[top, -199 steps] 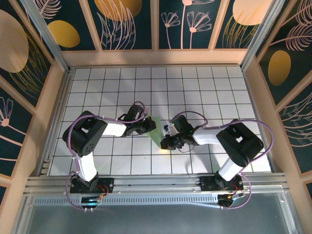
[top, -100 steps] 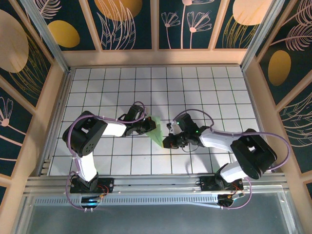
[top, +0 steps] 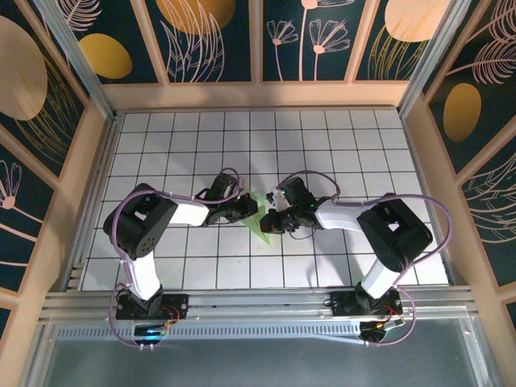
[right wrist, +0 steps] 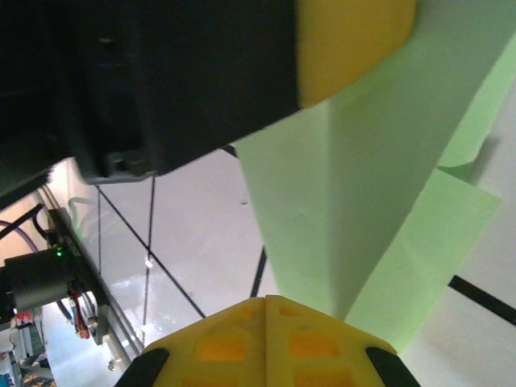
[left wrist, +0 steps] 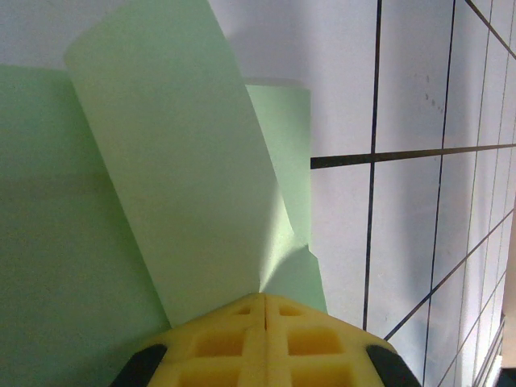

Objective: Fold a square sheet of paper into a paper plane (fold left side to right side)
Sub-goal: Fourth fold the wing at the center of the table.

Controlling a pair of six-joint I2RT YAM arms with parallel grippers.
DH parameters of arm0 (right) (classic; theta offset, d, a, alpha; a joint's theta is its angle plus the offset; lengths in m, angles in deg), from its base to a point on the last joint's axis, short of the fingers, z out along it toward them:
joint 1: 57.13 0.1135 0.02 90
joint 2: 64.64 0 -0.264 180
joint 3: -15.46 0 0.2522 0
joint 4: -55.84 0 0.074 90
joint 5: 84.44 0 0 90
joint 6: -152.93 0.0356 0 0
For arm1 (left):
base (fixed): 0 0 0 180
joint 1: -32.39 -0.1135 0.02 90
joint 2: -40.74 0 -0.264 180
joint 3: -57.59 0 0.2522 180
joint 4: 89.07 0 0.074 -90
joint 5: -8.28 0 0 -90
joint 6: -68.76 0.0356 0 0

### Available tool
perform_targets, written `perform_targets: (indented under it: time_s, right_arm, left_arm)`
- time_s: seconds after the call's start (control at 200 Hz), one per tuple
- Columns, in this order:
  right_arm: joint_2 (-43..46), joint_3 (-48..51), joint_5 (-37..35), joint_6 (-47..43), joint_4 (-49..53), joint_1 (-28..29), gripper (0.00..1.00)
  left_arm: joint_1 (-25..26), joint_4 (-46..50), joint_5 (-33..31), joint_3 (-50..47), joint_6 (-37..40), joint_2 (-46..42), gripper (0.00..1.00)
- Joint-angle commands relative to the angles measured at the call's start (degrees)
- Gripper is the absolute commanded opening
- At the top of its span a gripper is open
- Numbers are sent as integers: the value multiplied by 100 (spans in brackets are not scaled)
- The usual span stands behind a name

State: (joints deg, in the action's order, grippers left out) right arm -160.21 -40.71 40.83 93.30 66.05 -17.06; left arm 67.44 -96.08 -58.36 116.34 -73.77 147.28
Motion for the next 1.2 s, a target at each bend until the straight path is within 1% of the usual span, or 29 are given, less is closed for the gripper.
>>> perform_targets:
  time_s: [0.0,0.255,0.956,1.196]
  right_arm:
    - [-92,-144,-218,-62,19,-18,0]
    - [-168,-87,-492,-95,249,-27,0]
    - [-335,89,-521,-111,403,-26,0]
    - [-398,169,-675,-106,616,-27,0]
  left_arm:
    - [-3,577,-349,-87,173,122,0]
    - [3,593,-340,-58,189,156,0]
    - [6,614,-367,-60,191,131,0]
    - [-1,679,-521,9,217,97,1]
